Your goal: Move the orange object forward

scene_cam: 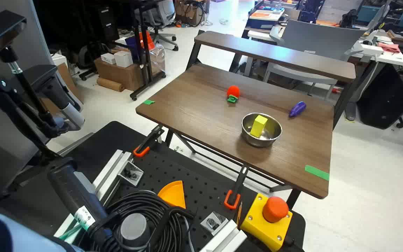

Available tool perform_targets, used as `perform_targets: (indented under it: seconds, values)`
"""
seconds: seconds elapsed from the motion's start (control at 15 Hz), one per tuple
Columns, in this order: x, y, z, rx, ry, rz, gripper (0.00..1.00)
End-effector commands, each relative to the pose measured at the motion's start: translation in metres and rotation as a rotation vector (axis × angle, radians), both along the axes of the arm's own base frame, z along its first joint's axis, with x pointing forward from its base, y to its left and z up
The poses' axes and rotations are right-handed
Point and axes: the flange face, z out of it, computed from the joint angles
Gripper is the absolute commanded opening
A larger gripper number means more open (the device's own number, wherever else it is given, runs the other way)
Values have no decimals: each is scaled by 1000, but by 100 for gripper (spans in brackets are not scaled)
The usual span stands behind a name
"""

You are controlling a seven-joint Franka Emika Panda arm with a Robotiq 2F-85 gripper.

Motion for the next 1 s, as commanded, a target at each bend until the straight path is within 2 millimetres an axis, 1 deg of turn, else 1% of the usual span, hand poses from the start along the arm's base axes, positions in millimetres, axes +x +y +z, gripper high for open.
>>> perform_targets:
  seconds: [0.0, 0.6, 0.67, 0.73, 0.8, 0.93]
  values:
    - [0, 0, 1, 0, 0, 0, 100]
    - [0, 0, 1, 0, 0, 0, 100]
    - [2, -2, -2, -11, -4, -2, 100]
    - [8, -8, -12, -22, 5, 8, 100]
    - [12, -12, -17, -23, 6, 16, 100]
    - [28, -25, -33, -23, -15, 44, 100]
